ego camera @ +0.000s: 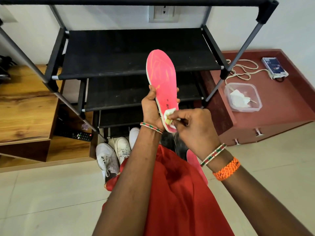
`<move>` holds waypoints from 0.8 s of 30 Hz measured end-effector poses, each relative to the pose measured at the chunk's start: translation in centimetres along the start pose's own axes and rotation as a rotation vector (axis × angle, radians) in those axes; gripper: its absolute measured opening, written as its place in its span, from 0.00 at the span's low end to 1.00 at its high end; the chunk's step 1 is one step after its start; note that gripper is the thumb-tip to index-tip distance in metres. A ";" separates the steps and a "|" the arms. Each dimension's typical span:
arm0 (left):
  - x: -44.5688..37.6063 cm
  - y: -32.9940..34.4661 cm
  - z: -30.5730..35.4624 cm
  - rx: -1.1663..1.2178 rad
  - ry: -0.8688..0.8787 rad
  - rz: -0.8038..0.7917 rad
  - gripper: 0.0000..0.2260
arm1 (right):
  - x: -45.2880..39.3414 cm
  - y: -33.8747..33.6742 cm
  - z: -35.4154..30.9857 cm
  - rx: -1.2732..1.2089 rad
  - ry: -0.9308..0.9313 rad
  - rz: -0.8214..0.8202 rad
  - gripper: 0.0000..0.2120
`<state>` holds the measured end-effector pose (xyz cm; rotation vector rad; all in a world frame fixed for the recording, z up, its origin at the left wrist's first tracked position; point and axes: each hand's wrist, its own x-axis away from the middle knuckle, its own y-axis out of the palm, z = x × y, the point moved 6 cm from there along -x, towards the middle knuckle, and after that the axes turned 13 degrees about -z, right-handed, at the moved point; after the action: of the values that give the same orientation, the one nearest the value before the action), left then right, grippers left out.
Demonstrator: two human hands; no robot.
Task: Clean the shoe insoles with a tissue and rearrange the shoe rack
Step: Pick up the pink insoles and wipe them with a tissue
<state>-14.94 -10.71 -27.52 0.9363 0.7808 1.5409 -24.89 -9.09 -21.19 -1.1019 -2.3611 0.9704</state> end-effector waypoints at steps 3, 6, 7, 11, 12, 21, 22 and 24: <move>0.0 0.2 -1.0 0.025 -0.046 0.008 0.23 | -0.9 -0.4 -0.2 0.030 -0.023 0.063 0.09; 0.1 -0.3 -0.5 0.041 -0.042 0.015 0.24 | -0.4 0.2 -0.3 0.013 -0.018 0.015 0.09; 0.1 -0.5 -0.3 0.042 -0.041 0.015 0.24 | 0.0 0.3 -0.4 -0.003 -0.018 -0.001 0.09; 0.1 0.1 -0.7 0.060 -0.050 -0.008 0.23 | -0.3 -0.3 -0.8 0.014 -0.073 0.041 0.09; 0.2 0.5 -1.1 0.076 -0.063 -0.024 0.23 | -0.9 -0.6 -1.0 0.043 -0.091 0.065 0.09; 1.0 2.3 -2.5 0.061 -0.127 -0.121 0.19 | -5.2 -3.1 -1.3 0.129 -0.077 0.118 0.13; 0.8 2.2 -2.5 0.061 -0.131 -0.111 0.20 | -4.6 -2.8 -1.1 0.145 -0.078 0.114 0.12; 0.7 2.0 -2.6 0.070 -0.154 -0.097 0.23 | -3.3 -2.8 -0.9 0.112 -0.062 0.112 0.11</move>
<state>-18.24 -10.34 -26.85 1.0406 0.7632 1.3480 -23.72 -12.53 -18.69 -1.1867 -2.2825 1.1769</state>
